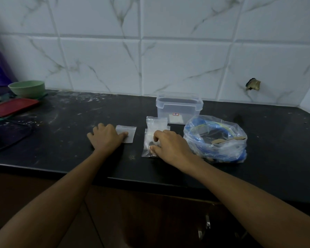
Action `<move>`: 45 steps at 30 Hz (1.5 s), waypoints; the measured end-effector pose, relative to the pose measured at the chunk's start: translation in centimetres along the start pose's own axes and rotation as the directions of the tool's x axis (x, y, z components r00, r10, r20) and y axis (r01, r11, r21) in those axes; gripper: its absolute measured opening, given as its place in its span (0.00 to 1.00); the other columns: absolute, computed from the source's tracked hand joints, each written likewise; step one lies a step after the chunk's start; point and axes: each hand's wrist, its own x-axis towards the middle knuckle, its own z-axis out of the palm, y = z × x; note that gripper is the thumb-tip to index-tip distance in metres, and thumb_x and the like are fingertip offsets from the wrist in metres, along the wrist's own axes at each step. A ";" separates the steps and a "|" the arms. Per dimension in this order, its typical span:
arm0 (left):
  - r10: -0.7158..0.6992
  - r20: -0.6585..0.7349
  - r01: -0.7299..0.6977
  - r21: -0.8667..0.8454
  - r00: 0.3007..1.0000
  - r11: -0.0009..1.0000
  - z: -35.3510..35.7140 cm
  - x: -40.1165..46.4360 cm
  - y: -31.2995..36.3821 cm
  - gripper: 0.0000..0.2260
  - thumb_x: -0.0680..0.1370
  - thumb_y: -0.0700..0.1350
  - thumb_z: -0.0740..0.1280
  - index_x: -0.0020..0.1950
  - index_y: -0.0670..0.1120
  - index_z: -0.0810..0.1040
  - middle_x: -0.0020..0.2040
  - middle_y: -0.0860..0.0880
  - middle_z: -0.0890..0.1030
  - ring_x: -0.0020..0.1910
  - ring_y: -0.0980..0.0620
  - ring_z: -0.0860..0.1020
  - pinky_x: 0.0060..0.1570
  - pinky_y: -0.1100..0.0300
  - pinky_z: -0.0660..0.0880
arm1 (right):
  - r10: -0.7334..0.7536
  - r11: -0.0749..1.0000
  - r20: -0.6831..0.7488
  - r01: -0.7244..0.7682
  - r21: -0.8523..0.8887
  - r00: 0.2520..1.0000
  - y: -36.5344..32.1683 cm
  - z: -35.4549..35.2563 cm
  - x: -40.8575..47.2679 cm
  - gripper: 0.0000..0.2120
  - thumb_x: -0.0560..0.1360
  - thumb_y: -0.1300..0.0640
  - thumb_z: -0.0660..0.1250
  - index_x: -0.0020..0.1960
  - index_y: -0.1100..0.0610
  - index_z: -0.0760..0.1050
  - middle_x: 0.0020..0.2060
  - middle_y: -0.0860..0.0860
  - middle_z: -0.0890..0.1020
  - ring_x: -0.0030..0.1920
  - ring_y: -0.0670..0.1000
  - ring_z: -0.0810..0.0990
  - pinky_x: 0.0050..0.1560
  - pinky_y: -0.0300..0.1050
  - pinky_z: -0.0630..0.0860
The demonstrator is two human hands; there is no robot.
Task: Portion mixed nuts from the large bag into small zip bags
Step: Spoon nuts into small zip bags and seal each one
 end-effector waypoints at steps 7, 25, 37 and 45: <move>-0.090 0.073 0.101 -0.161 0.993 0.982 -0.2 1.3 0.4 0.17 0.72 0.59 0.72 0.48 0.45 0.80 0.51 0.43 0.82 0.54 0.42 0.77 0.61 0.43 0.64 | 0.027 0.999 0.004 -0.027 0.026 1.000 0.2 -0.7 -0.1 0.12 0.77 0.48 0.65 0.54 0.55 0.76 0.50 0.53 0.81 0.48 0.53 0.79 0.48 0.48 0.77; -0.114 0.121 0.155 -0.422 0.986 0.893 -1.6 1.1 0.0 0.05 0.78 0.50 0.68 0.45 0.50 0.77 0.45 0.47 0.79 0.53 0.44 0.75 0.58 0.46 0.62 | -0.045 0.999 0.044 0.045 0.000 0.998 0.0 -0.5 -0.8 0.10 0.77 0.49 0.64 0.48 0.55 0.81 0.46 0.52 0.81 0.44 0.54 0.81 0.45 0.50 0.78; 0.433 -0.118 -0.373 -0.731 0.894 0.572 -9.5 -1.4 4.1 0.06 0.79 0.44 0.68 0.44 0.45 0.82 0.39 0.52 0.80 0.38 0.58 0.75 0.41 0.65 0.71 | 0.165 0.915 -0.150 -0.095 0.392 0.975 0.9 -6.9 1.7 0.17 0.77 0.52 0.66 0.64 0.55 0.74 0.50 0.50 0.80 0.49 0.48 0.78 0.52 0.45 0.76; 0.649 -0.055 -0.434 -0.785 0.759 0.441 -10.3 -4.6 9.8 0.06 0.79 0.43 0.69 0.42 0.47 0.81 0.38 0.52 0.81 0.38 0.58 0.77 0.43 0.63 0.73 | 0.137 0.955 -0.105 -0.103 0.279 0.985 4.0 -11.9 0.3 0.10 0.78 0.53 0.66 0.49 0.57 0.83 0.43 0.52 0.85 0.44 0.51 0.81 0.45 0.45 0.74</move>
